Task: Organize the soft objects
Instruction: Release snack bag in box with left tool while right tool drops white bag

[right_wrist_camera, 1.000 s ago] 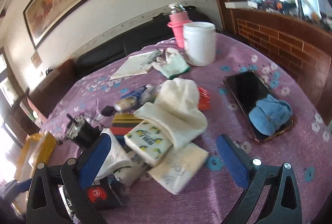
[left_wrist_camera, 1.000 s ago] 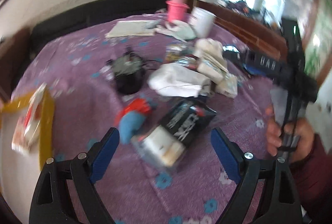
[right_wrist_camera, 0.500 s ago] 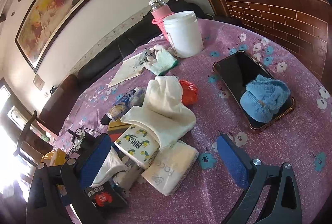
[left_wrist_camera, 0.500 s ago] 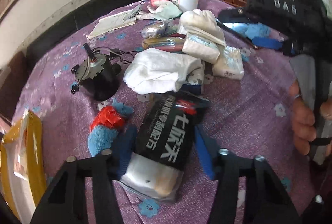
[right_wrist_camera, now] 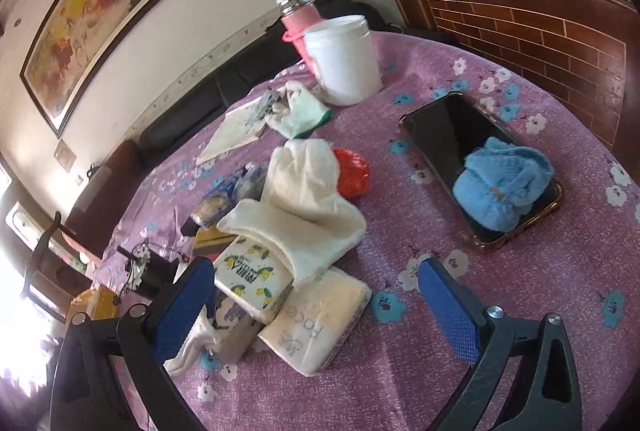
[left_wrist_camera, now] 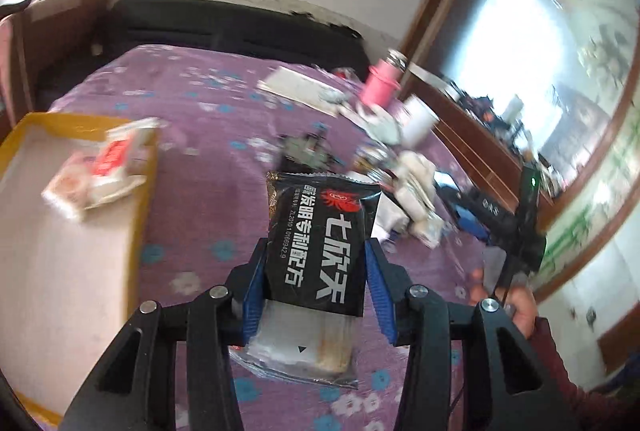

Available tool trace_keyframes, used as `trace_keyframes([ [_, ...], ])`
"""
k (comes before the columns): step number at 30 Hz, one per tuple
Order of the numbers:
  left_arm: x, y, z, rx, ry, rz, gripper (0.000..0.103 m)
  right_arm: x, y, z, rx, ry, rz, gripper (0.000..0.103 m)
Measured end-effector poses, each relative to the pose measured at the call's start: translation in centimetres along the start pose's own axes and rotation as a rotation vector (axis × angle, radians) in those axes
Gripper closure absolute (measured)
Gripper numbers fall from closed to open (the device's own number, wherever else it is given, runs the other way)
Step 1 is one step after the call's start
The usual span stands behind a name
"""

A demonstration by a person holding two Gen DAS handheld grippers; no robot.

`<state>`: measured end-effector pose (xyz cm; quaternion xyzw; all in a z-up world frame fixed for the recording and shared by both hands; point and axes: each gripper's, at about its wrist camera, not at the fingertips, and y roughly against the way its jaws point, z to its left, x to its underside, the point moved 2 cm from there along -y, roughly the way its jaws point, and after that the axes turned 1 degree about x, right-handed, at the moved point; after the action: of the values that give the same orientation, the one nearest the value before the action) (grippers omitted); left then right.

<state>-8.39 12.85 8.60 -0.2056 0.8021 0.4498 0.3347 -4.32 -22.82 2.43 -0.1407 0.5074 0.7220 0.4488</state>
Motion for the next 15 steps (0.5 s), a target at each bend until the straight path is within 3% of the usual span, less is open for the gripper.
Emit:
trace_keyframes([
  [5, 0.2, 1.9, 2.3, -0.046, 0.030, -0.024, 0.058, 0.5, 1.8, 3.7, -0.039, 0.096, -0.009, 0.001],
  [9, 0.6, 2.3, 3.7, -0.045, 0.063, -0.034, 0.058, 1.2, 1.0, 9.9, -0.046, 0.301, 0.093, 0.000],
  [15, 1.1, 4.3, 6.3, -0.106, 0.093, -0.058, 0.058, 2.9, -3.7, 15.4, 0.138, 0.568, 0.178, 0.012],
])
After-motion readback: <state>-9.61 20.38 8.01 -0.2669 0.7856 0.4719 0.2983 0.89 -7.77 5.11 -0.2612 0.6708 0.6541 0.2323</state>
